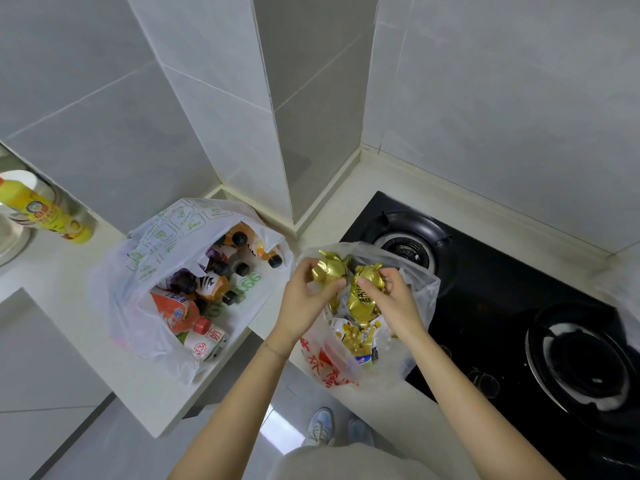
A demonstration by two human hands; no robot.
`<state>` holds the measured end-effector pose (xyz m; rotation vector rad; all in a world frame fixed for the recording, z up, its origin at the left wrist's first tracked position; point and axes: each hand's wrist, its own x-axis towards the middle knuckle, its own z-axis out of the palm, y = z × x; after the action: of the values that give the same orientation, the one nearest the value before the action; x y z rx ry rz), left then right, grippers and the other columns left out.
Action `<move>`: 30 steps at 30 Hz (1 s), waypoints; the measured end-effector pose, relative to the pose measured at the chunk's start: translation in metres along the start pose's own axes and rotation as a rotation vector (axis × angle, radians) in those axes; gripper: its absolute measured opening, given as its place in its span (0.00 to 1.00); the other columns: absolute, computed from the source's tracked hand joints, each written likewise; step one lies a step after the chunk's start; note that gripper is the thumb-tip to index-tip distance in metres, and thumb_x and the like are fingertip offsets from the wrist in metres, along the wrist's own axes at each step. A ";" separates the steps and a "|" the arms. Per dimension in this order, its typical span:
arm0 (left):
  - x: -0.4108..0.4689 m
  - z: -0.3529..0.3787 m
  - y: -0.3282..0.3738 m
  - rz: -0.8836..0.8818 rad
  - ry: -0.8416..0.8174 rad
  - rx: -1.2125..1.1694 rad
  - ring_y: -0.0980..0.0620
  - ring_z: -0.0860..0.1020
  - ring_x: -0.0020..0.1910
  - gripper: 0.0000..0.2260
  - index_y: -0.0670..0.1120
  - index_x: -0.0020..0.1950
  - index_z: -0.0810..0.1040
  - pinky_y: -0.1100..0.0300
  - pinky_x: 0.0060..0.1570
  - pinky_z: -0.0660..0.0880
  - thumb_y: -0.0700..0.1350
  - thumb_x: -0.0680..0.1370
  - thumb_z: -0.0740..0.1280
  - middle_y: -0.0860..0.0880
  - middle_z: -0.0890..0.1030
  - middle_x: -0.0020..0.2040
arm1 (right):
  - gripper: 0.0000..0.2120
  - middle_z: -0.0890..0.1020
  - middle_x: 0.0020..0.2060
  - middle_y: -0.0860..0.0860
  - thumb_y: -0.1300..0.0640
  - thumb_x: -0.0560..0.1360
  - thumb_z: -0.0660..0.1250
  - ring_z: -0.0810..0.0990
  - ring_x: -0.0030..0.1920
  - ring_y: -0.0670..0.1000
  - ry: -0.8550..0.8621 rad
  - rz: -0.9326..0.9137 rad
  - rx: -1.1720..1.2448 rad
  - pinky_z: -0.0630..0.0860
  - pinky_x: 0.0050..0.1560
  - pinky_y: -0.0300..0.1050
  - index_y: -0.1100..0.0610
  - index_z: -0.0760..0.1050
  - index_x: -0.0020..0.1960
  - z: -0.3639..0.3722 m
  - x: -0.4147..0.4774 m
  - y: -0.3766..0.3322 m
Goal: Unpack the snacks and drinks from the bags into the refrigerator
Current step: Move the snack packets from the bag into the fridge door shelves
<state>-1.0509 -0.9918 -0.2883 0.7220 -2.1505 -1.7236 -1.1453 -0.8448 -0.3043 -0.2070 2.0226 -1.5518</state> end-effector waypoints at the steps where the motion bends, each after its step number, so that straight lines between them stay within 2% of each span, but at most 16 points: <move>1: 0.001 -0.001 0.006 -0.025 -0.005 -0.058 0.54 0.79 0.47 0.12 0.46 0.52 0.77 0.62 0.51 0.75 0.46 0.73 0.76 0.51 0.81 0.46 | 0.16 0.82 0.48 0.48 0.48 0.73 0.72 0.82 0.50 0.46 0.008 -0.004 0.023 0.79 0.50 0.43 0.53 0.72 0.57 0.001 -0.003 -0.002; 4: -0.002 -0.004 0.019 -0.058 -0.042 -0.169 0.57 0.81 0.47 0.12 0.47 0.53 0.76 0.60 0.51 0.76 0.42 0.73 0.75 0.52 0.82 0.46 | 0.10 0.82 0.49 0.49 0.50 0.75 0.70 0.82 0.48 0.46 0.038 -0.005 0.089 0.79 0.49 0.44 0.47 0.72 0.53 0.003 -0.011 -0.005; 7: -0.008 -0.010 0.022 -0.043 -0.044 -0.202 0.49 0.81 0.52 0.16 0.46 0.54 0.77 0.52 0.56 0.78 0.46 0.70 0.77 0.47 0.83 0.50 | 0.08 0.82 0.51 0.50 0.52 0.76 0.69 0.83 0.50 0.49 0.054 0.010 0.215 0.81 0.51 0.51 0.48 0.72 0.53 0.004 -0.023 -0.011; 10: -0.015 -0.018 0.034 -0.029 -0.051 -0.263 0.46 0.80 0.56 0.20 0.45 0.56 0.78 0.48 0.61 0.75 0.51 0.68 0.76 0.46 0.83 0.53 | 0.07 0.81 0.51 0.50 0.53 0.77 0.68 0.83 0.48 0.47 0.077 -0.015 0.293 0.82 0.45 0.45 0.48 0.73 0.53 0.003 -0.034 -0.021; 15: -0.032 -0.028 0.065 0.067 -0.051 -0.219 0.51 0.80 0.55 0.14 0.42 0.54 0.80 0.57 0.59 0.75 0.46 0.73 0.74 0.50 0.83 0.50 | 0.20 0.81 0.55 0.53 0.49 0.76 0.68 0.84 0.50 0.51 0.061 -0.055 0.357 0.81 0.41 0.42 0.55 0.71 0.64 -0.005 -0.045 -0.035; 18: -0.054 -0.027 0.075 0.046 0.018 -0.286 0.51 0.81 0.52 0.13 0.41 0.56 0.79 0.60 0.53 0.77 0.44 0.73 0.72 0.48 0.84 0.50 | 0.25 0.81 0.57 0.55 0.47 0.74 0.68 0.84 0.52 0.53 -0.012 -0.075 0.356 0.82 0.43 0.43 0.56 0.70 0.67 -0.012 -0.055 -0.043; 20: -0.074 -0.022 0.073 0.015 0.078 -0.319 0.50 0.82 0.51 0.13 0.40 0.58 0.78 0.60 0.49 0.78 0.43 0.76 0.70 0.44 0.83 0.53 | 0.22 0.82 0.56 0.55 0.50 0.75 0.68 0.84 0.52 0.54 -0.065 -0.093 0.350 0.82 0.43 0.45 0.57 0.71 0.66 -0.015 -0.064 -0.047; 23: -0.112 -0.011 0.066 -0.012 0.207 -0.415 0.46 0.82 0.54 0.10 0.42 0.58 0.79 0.55 0.50 0.80 0.43 0.78 0.68 0.43 0.83 0.54 | 0.21 0.82 0.55 0.54 0.53 0.75 0.70 0.84 0.50 0.53 -0.169 -0.083 0.329 0.82 0.40 0.44 0.58 0.71 0.64 -0.019 -0.084 -0.049; 24: -0.128 -0.007 0.064 -0.020 0.252 -0.458 0.46 0.82 0.53 0.09 0.43 0.57 0.79 0.55 0.49 0.80 0.43 0.78 0.67 0.44 0.84 0.51 | 0.21 0.82 0.55 0.54 0.53 0.75 0.70 0.85 0.49 0.53 -0.216 -0.082 0.314 0.81 0.39 0.43 0.58 0.70 0.64 -0.020 -0.094 -0.048; 27: -0.183 0.006 0.060 -0.036 0.351 -0.560 0.56 0.82 0.40 0.03 0.45 0.50 0.76 0.61 0.42 0.78 0.42 0.80 0.64 0.54 0.83 0.38 | 0.19 0.83 0.53 0.54 0.55 0.75 0.71 0.85 0.48 0.52 -0.368 -0.088 0.260 0.83 0.40 0.46 0.58 0.71 0.62 -0.023 -0.125 -0.042; 28: -0.201 0.009 0.059 -0.045 0.383 -0.588 0.56 0.82 0.39 0.04 0.44 0.52 0.76 0.62 0.41 0.78 0.43 0.80 0.64 0.54 0.82 0.38 | 0.19 0.83 0.52 0.54 0.55 0.75 0.70 0.85 0.48 0.52 -0.413 -0.091 0.239 0.83 0.43 0.49 0.58 0.71 0.62 -0.023 -0.135 -0.040; 30: -0.239 0.013 0.058 -0.060 0.474 -0.617 0.51 0.82 0.45 0.13 0.39 0.59 0.76 0.60 0.43 0.79 0.45 0.79 0.67 0.46 0.83 0.45 | 0.20 0.83 0.53 0.55 0.55 0.75 0.70 0.85 0.46 0.50 -0.502 -0.092 0.189 0.83 0.45 0.53 0.59 0.70 0.63 -0.019 -0.157 -0.038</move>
<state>-0.8704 -0.8411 -0.2152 0.8950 -1.2074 -1.8629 -1.0346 -0.7704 -0.2117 -0.5609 1.4879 -1.5464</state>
